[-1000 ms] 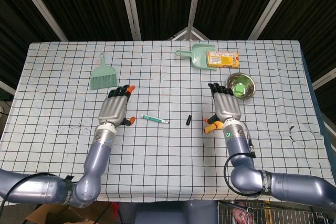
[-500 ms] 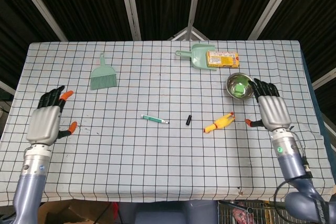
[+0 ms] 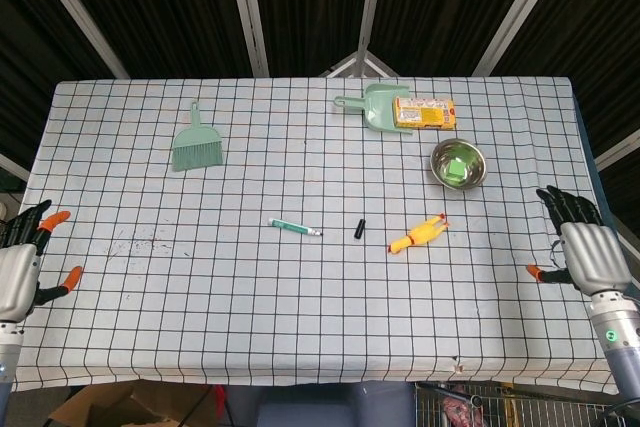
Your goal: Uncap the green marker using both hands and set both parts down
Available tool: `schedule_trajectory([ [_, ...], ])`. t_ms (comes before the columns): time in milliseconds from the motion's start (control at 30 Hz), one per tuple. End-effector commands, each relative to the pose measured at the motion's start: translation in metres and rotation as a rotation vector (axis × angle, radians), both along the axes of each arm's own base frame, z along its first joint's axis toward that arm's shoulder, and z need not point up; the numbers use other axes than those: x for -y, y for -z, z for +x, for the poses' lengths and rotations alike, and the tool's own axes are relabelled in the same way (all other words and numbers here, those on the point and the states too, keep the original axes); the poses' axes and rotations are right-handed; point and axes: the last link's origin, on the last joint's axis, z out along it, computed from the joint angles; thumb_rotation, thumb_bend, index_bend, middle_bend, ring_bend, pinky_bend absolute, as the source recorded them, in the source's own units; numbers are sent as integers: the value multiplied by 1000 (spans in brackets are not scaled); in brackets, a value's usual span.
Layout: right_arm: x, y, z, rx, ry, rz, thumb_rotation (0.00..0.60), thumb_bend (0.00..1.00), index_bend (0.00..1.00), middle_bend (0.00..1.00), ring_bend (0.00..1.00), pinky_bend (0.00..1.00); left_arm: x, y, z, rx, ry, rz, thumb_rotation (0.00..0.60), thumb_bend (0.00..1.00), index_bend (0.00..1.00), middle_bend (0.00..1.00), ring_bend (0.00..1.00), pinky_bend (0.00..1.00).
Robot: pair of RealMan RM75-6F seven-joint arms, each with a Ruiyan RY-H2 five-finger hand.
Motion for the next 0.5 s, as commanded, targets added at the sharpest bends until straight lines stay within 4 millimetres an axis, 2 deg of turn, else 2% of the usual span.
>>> schedule_trajectory([
  [33,-21,-8,-11,16,-6,-15,600,164,52,0,0,0,13,-6,-15,21,3,-4,600,425,211,23,0,0],
  [167,-34,-11,-27,19,16,-41,600,164,53,0,0,0,16,-2,-20,20,-11,-26,600,425,227,23,0,0],
  [300,-40,-12,-39,30,37,-57,600,164,53,0,0,0,16,0,-20,6,-16,-30,600,426,223,23,0,0],
  [500,-43,-11,-46,8,28,-71,600,163,62,0,0,0,12,0,-24,4,-35,-32,600,426,222,23,0,0],
])
